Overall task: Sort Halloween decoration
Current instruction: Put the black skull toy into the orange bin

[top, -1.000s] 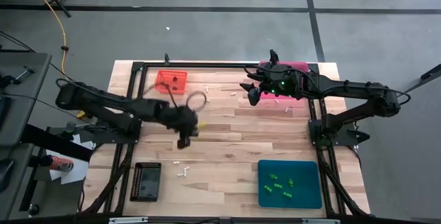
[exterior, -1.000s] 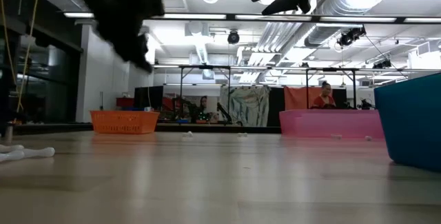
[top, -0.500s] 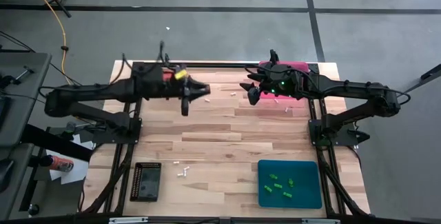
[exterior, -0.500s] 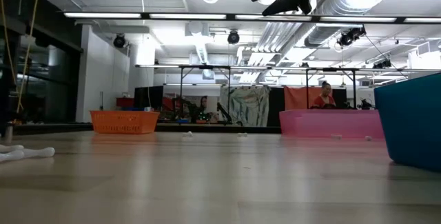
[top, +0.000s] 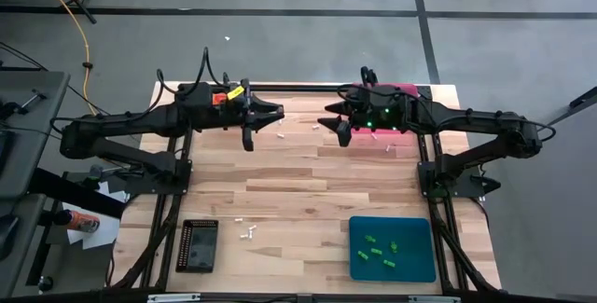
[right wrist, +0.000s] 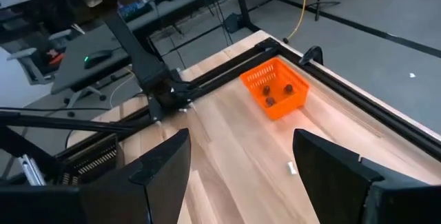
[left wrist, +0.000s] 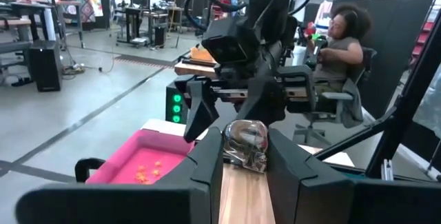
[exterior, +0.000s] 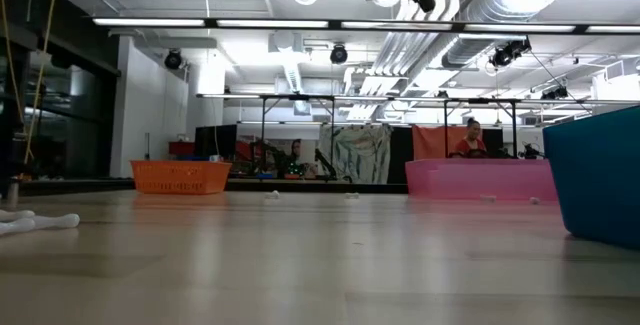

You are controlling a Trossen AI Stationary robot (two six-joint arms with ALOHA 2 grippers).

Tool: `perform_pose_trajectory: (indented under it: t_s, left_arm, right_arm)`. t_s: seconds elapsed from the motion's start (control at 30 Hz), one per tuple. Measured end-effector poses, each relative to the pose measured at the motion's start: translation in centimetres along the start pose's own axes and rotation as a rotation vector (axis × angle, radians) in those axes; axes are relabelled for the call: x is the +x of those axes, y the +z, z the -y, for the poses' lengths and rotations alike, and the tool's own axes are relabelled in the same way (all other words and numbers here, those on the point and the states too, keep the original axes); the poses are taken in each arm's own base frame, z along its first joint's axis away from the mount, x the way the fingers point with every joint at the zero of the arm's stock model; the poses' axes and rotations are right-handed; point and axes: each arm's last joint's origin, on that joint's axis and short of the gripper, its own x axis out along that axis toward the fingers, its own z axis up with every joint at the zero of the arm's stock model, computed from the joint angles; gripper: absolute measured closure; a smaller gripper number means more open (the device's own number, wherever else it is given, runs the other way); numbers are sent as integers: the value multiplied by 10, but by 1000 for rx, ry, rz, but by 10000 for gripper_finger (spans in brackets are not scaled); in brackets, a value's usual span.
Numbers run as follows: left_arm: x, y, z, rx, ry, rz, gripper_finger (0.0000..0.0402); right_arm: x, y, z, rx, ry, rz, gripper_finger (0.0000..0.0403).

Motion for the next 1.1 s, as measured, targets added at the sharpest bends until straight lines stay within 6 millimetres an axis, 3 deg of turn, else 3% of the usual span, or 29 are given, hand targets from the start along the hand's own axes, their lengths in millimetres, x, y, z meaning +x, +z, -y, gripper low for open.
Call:
perform_pose_trajectory:
  t_s: [0.27, 0.4, 0.53, 0.67, 0.77, 0.87, 1.1]
  left_arm:
    - [0, 0, 0, 30, 7, 1, 339]
    - [0, 1, -7, 50, 154, 11, 339]
    - [-5, 4, -36, 39, 400, -9, 339]
    - [-15, 1, -87, -75, 656, -191, 339]
    - [-24, -21, -124, -206, 806, -374, 339]
    - [-33, -49, -149, -319, 895, -603, 339]
    - [-39, -125, -169, -481, 1010, -961, 339]
  right_arm:
    - [0, 0, 0, 0, -2, 2, 155]
    - [0, 0, 0, 0, -2, 2, 155]
    - [0, 0, 1, 0, -18, 8, 155]
    - [0, 1, 2, 1, -48, 20, 155]
    - [0, 1, 2, 1, -50, 21, 155]
    - [0, 1, 2, 20, -50, 21, 155]
    - [0, 1, 2, 27, -50, 21, 155]
